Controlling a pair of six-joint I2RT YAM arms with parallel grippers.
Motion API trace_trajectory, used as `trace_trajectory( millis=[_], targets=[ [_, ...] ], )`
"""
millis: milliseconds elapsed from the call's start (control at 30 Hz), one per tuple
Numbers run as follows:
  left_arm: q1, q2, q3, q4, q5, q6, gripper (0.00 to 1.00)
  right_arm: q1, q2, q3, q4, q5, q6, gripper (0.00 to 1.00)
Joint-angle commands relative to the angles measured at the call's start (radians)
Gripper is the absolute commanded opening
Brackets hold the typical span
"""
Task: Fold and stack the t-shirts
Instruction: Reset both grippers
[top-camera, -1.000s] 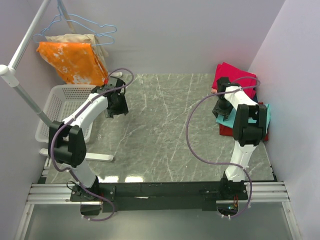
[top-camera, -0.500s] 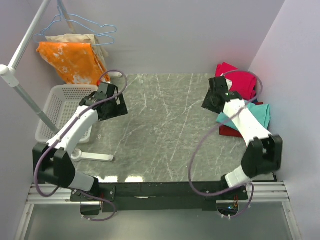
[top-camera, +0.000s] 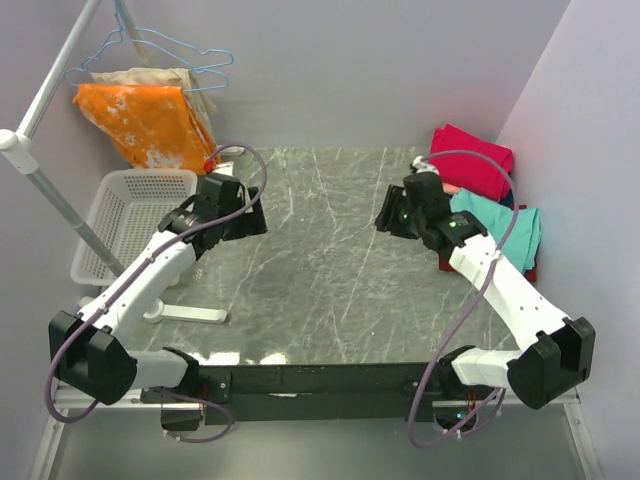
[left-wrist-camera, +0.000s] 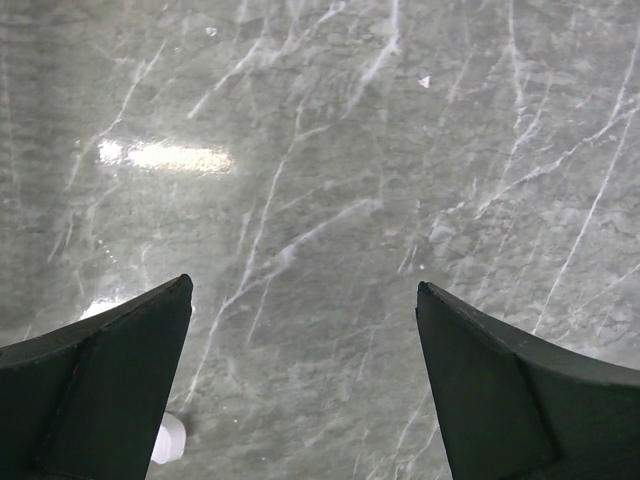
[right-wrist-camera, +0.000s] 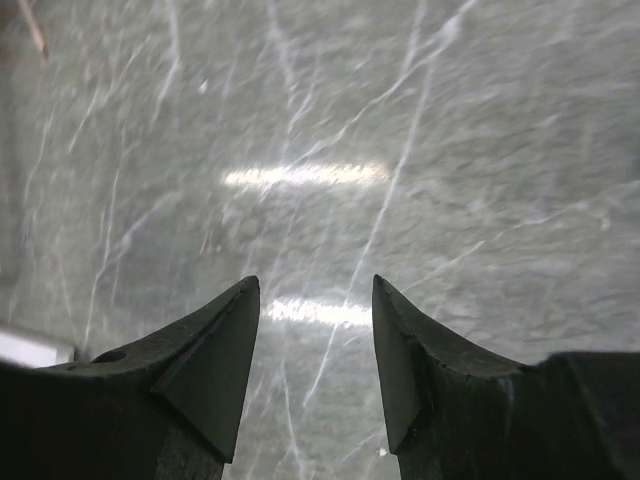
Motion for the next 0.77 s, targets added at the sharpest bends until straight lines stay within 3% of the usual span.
trace_trajectory(
  millis=[0, 267, 733],
  targets=[
    [-0.054, -0.027, -0.006, 0.053, -0.065, -0.031, 1.0, 0.082, -0.03, -0.032, 0.05, -0.004, -0.007, 0.56],
    [-0.146, -0.013, 0.025, 0.045, -0.172, -0.065, 1.0, 0.151, -0.016, -0.066, 0.079, 0.032, -0.001, 0.56],
    [-0.186, 0.027, 0.063, 0.01, -0.244, -0.07, 0.99, 0.174, 0.012, -0.048, 0.09, 0.006, -0.017, 0.57]
  ],
)
